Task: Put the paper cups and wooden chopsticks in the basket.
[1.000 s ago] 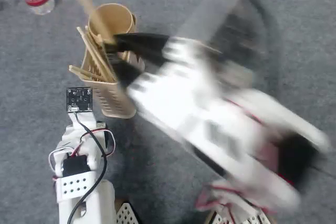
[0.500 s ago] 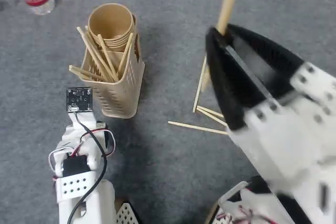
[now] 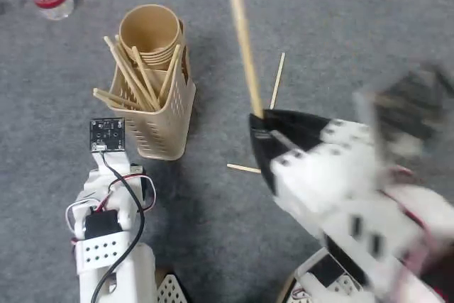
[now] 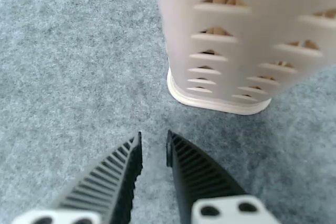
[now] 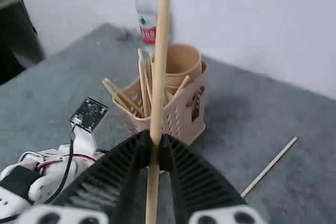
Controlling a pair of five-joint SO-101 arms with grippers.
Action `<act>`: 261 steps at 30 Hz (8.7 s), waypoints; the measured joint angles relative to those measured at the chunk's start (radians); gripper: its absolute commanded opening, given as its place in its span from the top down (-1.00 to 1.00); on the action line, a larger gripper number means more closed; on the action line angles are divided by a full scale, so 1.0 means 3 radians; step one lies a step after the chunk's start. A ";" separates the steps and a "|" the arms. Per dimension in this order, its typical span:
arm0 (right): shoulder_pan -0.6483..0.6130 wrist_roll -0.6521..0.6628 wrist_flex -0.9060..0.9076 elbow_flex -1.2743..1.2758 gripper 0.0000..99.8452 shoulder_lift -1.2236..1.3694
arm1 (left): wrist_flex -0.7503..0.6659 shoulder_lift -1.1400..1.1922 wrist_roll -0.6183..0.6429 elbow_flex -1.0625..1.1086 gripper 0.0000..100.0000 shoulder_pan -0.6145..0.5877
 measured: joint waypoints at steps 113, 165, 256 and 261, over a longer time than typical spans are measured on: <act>0.1493 -0.0358 -0.2353 0.2158 0.64 0.2368 | 0.0962 -0.0005 0.0087 -0.1355 0.86 -0.2787; 0.1279 -0.0358 -0.0517 -0.1314 0.99 0.4649 | -0.0619 -0.0005 -0.0046 0.0409 0.86 -0.3018; -0.0552 -0.0230 0.0378 -0.1253 0.99 0.0327 | -0.0619 -0.0005 -0.0056 0.0409 0.86 -0.3018; -0.0527 -0.0230 -0.0338 -0.0491 0.99 0.0317 | -0.0619 -0.0005 -0.0056 0.0409 0.86 -0.3023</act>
